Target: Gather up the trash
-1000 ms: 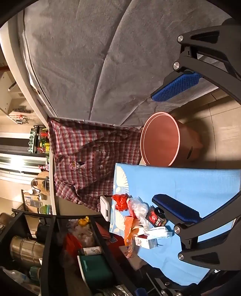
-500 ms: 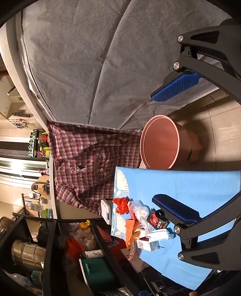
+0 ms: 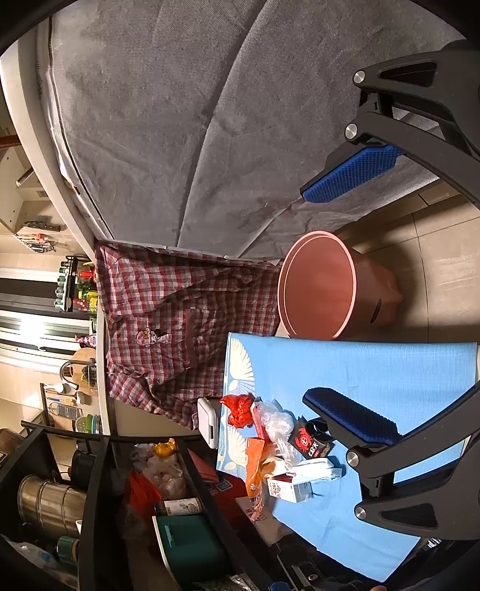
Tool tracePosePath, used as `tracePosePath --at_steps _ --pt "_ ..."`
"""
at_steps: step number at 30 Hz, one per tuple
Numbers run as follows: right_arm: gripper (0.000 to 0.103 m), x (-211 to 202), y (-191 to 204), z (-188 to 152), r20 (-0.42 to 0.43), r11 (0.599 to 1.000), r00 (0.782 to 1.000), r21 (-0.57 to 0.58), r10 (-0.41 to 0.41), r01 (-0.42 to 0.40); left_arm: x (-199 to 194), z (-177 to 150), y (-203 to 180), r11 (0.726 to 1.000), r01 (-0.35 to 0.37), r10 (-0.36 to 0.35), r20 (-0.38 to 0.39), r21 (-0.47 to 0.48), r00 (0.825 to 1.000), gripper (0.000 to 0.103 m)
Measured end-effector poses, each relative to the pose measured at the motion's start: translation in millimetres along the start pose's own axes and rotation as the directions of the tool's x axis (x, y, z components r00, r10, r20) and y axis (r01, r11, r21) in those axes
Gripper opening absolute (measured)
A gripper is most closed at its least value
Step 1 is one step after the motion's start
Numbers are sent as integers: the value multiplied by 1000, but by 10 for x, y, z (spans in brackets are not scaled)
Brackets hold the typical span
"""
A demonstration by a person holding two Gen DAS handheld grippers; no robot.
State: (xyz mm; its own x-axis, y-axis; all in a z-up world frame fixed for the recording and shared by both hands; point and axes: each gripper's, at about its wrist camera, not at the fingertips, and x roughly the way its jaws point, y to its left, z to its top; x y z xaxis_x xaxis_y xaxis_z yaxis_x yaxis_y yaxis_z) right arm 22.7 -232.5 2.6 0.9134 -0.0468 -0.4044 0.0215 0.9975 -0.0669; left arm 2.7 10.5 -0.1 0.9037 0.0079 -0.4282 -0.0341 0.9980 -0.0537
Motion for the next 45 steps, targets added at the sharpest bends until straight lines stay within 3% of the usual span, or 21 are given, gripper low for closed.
tracePosePath --at_steps 45 --pt "98 9 15 -24 -7 1000 1000 -5 3 -3 17 12 49 1000 6 -6 -2 -8 1000 95"
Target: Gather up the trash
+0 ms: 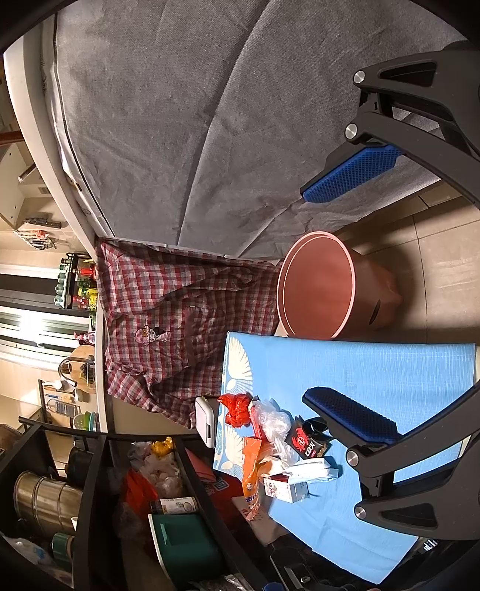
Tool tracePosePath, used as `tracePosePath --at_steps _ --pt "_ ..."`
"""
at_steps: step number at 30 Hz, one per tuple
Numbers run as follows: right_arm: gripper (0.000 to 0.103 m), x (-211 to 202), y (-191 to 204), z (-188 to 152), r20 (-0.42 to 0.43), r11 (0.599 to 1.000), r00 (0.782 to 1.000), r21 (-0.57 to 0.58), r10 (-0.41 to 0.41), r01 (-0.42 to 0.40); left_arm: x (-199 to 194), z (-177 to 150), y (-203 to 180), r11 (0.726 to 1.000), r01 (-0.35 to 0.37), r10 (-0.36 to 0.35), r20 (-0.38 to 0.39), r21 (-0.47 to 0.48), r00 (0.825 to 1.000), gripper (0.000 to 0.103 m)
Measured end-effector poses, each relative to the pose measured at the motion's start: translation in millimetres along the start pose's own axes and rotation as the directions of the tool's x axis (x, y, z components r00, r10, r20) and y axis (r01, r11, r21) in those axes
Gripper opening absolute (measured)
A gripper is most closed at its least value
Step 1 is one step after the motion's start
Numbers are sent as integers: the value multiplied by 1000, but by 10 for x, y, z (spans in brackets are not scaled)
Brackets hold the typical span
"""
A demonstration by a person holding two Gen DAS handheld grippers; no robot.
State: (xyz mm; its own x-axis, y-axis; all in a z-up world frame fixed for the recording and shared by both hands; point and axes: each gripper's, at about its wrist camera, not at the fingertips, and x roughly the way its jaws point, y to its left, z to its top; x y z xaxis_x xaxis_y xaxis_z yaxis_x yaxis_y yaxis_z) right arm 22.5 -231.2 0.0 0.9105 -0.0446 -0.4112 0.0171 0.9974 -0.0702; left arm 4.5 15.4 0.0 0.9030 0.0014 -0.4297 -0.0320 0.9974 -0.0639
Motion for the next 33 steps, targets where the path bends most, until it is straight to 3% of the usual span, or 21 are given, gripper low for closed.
tracePosePath --at_steps 17,22,27,33 --pt "89 31 -26 -25 -2 1000 1000 2 -2 2 -9 -10 -113 1000 7 -7 -2 2 1000 95" --pt "77 25 -19 -19 0 1000 1000 4 -3 3 -29 -21 -187 1000 21 -21 -4 10 1000 95" --pt "62 -17 -19 52 30 999 999 29 23 -24 0 7 -172 1000 12 -12 -16 12 1000 79" --pt "54 9 151 251 29 996 996 11 87 -87 28 188 -56 1000 -21 21 -20 23 1000 57"
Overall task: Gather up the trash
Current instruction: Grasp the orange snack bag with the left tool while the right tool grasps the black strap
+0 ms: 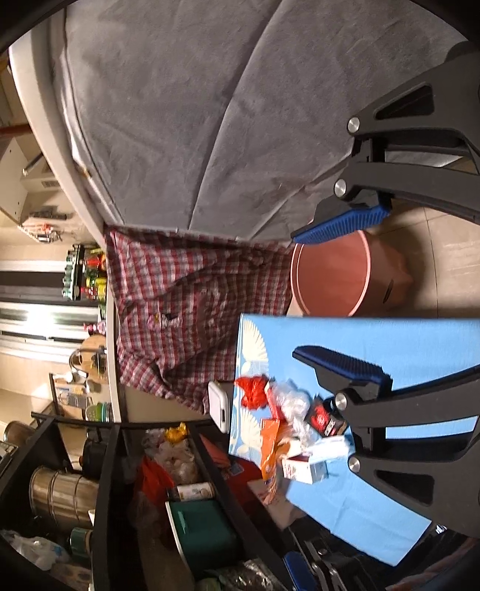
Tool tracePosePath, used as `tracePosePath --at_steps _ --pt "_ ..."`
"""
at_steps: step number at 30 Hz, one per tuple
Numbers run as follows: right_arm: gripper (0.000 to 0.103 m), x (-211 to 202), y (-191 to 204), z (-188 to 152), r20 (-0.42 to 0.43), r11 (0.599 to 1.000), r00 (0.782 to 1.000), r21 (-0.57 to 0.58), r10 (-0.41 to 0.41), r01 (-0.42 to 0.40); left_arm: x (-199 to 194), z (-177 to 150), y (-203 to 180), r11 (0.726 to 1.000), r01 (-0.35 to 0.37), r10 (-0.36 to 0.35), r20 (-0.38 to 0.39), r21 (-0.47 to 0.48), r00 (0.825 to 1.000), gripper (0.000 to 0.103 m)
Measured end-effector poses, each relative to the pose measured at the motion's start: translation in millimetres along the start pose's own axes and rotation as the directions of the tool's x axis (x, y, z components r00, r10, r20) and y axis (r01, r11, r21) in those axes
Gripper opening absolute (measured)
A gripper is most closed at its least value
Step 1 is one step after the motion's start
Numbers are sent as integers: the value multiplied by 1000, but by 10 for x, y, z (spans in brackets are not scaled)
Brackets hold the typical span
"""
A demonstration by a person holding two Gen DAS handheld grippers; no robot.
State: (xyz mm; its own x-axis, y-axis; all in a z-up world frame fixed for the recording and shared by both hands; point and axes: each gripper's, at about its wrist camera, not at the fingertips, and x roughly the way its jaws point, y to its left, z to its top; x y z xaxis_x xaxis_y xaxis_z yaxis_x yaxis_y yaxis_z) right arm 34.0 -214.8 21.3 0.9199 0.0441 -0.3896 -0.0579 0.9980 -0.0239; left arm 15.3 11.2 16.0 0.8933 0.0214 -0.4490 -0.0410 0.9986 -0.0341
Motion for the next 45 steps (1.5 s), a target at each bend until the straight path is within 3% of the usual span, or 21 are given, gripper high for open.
tracePosePath --at_steps 8,13,18,25,28,32,35,41,45 --pt "42 223 288 372 -3 991 991 -6 135 -135 205 433 422 999 21 -21 -4 -24 1000 47" --pt "27 385 513 565 13 978 980 -56 200 -199 425 752 724 999 18 -17 32 -29 999 43" --pt "19 683 653 672 10 968 971 -74 240 -239 756 1073 1034 1000 -13 14 57 -24 998 27" --pt "20 1149 784 339 -56 956 957 -53 285 -288 1261 1159 1433 999 -22 24 62 -27 998 21" --pt "20 1321 886 138 -106 953 951 -58 289 -296 1497 1003 1625 999 2 -3 -11 -49 1000 20" --pt "22 1506 1011 -58 -171 945 938 -71 303 -318 1803 851 1904 987 11 -32 -130 -158 991 21" --pt "26 1667 1093 -194 -231 939 920 -65 316 -339 2025 732 2016 974 -2 -43 -190 -228 981 21" --pt "41 1889 1175 -377 -297 941 909 -81 293 -330 2246 606 2054 968 -17 -40 -221 -251 974 21" --pt "48 2043 1206 -494 -359 940 888 -72 287 -333 2380 539 2189 948 -31 -51 -247 -317 968 21"
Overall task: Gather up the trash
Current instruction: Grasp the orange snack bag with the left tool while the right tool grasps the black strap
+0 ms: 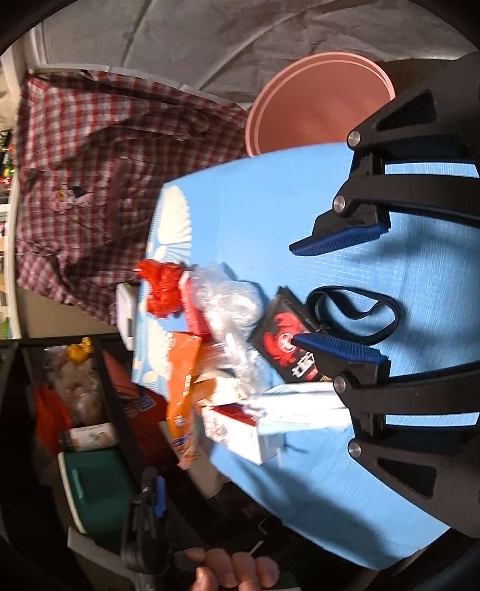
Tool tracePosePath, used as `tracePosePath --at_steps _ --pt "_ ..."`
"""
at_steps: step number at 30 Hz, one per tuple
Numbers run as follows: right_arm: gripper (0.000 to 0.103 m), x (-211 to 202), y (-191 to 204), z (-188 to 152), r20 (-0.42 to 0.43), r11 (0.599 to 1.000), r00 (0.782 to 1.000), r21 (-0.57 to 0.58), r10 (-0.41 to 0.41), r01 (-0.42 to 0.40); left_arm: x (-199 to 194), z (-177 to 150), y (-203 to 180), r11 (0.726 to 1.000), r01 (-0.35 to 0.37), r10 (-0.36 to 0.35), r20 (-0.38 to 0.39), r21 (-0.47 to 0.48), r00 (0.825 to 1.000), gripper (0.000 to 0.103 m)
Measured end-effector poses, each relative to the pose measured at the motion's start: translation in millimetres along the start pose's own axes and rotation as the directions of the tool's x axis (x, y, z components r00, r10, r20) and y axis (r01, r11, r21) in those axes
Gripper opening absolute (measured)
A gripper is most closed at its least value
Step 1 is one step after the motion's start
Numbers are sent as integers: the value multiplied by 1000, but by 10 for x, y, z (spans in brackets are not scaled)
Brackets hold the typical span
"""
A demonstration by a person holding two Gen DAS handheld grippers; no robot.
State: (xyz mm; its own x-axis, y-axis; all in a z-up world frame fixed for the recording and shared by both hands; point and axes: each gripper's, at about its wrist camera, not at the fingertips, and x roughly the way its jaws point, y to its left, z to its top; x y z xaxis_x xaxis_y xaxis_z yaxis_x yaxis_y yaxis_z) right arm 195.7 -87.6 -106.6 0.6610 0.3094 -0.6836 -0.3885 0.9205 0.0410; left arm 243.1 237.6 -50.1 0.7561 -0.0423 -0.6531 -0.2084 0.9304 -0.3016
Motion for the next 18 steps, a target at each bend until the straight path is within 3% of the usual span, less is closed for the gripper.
tracePosePath --at_steps 2,6,9,18 --pt "50 89 4 -31 -34 1000 999 4 10 -10 73 0 73 999 5 -6 -16 -41 1000 27" --pt "57 227 50 -71 -83 1000 996 -11 17 -18 276 2 210 988 26 -37 -66 -155 997 54" --pt "58 255 89 -80 -88 999 996 -29 17 -19 431 4 266 973 50 -74 -101 -225 992 60" --pt "59 197 30 -87 -96 999 995 -11 29 -30 694 -5 307 952 22 -64 -127 -306 990 60"
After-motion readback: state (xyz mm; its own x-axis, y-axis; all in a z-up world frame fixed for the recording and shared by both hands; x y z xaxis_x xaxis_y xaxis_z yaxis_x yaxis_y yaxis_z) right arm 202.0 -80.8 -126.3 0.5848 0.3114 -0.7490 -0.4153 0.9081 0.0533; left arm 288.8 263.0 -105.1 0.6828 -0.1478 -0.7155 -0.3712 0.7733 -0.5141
